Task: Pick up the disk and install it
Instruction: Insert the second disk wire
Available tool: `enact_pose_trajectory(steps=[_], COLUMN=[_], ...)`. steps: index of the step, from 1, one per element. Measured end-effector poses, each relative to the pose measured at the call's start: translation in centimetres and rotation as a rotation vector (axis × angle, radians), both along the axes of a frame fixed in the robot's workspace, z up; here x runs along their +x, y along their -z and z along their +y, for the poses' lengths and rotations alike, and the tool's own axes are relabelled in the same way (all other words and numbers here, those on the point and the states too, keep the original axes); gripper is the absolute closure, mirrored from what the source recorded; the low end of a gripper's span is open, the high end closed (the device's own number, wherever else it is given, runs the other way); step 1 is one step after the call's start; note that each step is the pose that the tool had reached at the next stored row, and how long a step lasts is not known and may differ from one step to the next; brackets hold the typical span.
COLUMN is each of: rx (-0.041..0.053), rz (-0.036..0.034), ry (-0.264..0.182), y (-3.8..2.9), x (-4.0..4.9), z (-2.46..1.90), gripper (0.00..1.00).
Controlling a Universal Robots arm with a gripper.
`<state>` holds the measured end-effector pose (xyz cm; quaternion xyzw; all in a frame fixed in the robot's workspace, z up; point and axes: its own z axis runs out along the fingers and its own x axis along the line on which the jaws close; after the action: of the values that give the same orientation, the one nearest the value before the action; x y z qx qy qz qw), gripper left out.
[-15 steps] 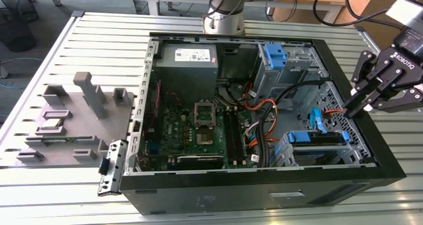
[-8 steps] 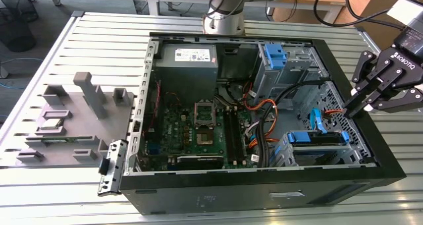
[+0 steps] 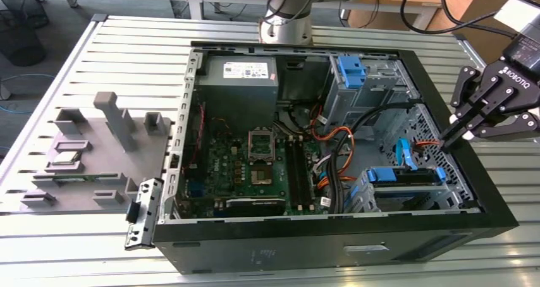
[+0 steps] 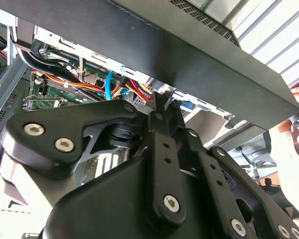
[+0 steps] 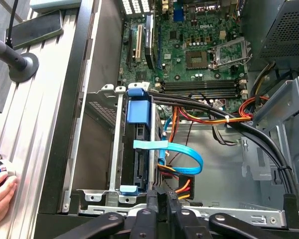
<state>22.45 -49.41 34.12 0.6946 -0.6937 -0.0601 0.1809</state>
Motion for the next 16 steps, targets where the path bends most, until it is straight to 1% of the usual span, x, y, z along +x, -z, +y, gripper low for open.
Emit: enact_pose_trajectory(steps=[1,2,13,16], rx=[-0.0002,-0.0002,0.0000,0.0001], rz=[0.0001,0.0001,0.0001,0.0001], ry=[0.000,0.000,0.000,0.000], y=[0.00,-0.01,0.00,-0.16], x=[0.00,0.00,0.00,0.00], z=[0.00,0.00,0.00,0.00], gripper=[0.78,0.83,0.83,0.83])
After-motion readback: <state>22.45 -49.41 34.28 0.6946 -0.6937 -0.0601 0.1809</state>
